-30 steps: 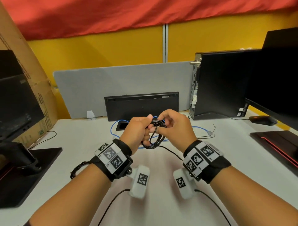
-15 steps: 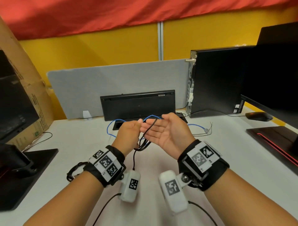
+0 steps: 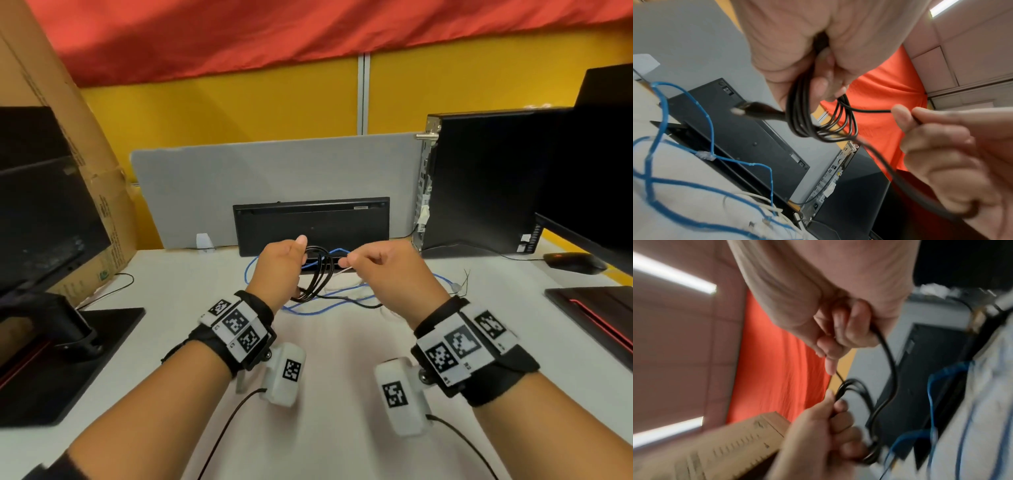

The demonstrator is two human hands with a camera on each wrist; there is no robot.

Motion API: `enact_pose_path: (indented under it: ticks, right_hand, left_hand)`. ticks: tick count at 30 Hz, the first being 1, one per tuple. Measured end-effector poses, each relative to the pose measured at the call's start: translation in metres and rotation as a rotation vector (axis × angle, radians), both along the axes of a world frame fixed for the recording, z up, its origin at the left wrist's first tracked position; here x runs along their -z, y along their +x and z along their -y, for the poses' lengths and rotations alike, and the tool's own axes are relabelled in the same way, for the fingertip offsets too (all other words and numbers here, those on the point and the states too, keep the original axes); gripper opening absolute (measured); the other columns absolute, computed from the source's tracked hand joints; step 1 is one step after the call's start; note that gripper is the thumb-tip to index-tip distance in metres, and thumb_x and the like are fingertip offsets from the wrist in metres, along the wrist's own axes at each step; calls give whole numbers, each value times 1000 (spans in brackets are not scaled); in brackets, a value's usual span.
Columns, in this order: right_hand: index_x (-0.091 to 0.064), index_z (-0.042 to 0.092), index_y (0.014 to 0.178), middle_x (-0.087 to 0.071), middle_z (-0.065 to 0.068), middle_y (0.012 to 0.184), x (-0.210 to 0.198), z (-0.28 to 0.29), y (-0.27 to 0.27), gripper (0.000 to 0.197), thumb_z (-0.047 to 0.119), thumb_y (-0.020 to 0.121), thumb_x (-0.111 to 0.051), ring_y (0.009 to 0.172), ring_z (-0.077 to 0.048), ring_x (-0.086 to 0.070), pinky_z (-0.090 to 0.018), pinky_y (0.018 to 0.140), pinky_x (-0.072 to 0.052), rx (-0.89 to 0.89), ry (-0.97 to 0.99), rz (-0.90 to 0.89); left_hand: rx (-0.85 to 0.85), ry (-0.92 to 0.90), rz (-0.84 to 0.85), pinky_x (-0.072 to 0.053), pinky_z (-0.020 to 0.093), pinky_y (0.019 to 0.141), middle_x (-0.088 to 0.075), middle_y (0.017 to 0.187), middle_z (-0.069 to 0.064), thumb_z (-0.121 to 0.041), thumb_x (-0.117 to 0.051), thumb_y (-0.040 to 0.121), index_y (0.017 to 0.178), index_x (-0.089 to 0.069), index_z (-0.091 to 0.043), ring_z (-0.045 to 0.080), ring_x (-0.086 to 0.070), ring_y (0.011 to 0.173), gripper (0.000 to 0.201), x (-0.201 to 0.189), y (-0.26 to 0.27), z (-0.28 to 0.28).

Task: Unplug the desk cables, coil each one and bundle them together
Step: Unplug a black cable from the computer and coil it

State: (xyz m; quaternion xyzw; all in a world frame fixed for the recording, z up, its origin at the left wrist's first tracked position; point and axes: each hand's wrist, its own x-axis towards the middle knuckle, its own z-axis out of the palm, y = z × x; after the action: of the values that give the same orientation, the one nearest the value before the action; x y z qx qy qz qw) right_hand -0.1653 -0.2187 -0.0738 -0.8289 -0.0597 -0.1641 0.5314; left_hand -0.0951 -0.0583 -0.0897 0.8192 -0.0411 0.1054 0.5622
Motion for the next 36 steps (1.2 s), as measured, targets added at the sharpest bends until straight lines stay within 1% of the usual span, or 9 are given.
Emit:
enact_pose_path:
  ticks: [3,9,12,15,19,22,26,30,36]
  right_hand:
    - [-76,12,78,-60,6,55,-2,8,0,23,22,92,-60,50,-5,-49,-21,55,-43,37,-264,88]
    - [-74,28,90,-71,8,78,-1,11,-7,21,31,95,-53,76,-16,-63,-33,71,-53,128,-624,124]
    - [-72,32,88,-66,8,76,8,13,-5,22,35,96,-52,81,-19,-57,-32,66,-48,216,-753,170]
    - [-75,30,86,-68,8,83,18,19,6,21,32,95,-56,92,-22,-50,-35,77,-41,225,-800,219]
    - [-78,23,91,-59,4,87,34,21,15,12,17,87,-69,92,-20,-43,-29,79,-31,331,-611,328]
    - [-78,14,95,-52,3,83,40,18,21,15,7,87,-68,86,-14,-41,-16,73,-30,298,-433,317]
    - [-77,6,97,-64,-5,82,41,12,22,17,0,87,-64,74,-12,-54,-1,69,-34,239,-284,341]
    - [-77,3,81,-68,-8,78,39,7,20,15,-4,83,-63,71,-18,-58,-12,65,-41,203,-166,353]
    - [-79,17,80,-73,-15,80,36,-5,10,17,4,84,-69,83,-37,-67,-50,82,-56,14,346,161]
  left_hand:
    - [8,45,76,-47,35,60,-45,59,1,-31,-41,101,60,-44,-17,22,-50,58,44,-2,1,-1]
    - [14,255,219,-33,14,54,-43,62,6,-27,-35,104,70,-49,-2,15,-38,57,44,3,0,-4]
    - [-8,303,190,-31,15,53,-42,63,6,-28,-32,104,72,-48,-5,15,-39,58,42,2,-3,-3]
    - [0,90,74,-33,27,53,-39,59,3,-28,-37,103,66,-45,-10,17,-36,53,42,-2,-7,0]
    - [248,-485,-212,-24,21,41,-24,51,-5,-37,-40,103,68,-43,-16,11,-20,42,41,-3,-26,7]
    - [388,-694,-299,-23,20,37,-21,51,-7,-39,-39,103,68,-43,-17,8,-16,40,42,-3,-34,12]
    - [464,-855,-382,-24,20,36,-20,51,-7,-41,-38,102,68,-44,-16,7,-17,39,43,0,-36,18]
    - [484,-925,-389,-26,20,35,-21,49,-8,-41,-36,102,68,-44,-16,6,-19,37,43,0,-36,24]
    - [473,-952,-359,-22,19,38,-18,49,-6,-40,-33,103,68,-42,-15,8,-10,43,44,0,-38,32]
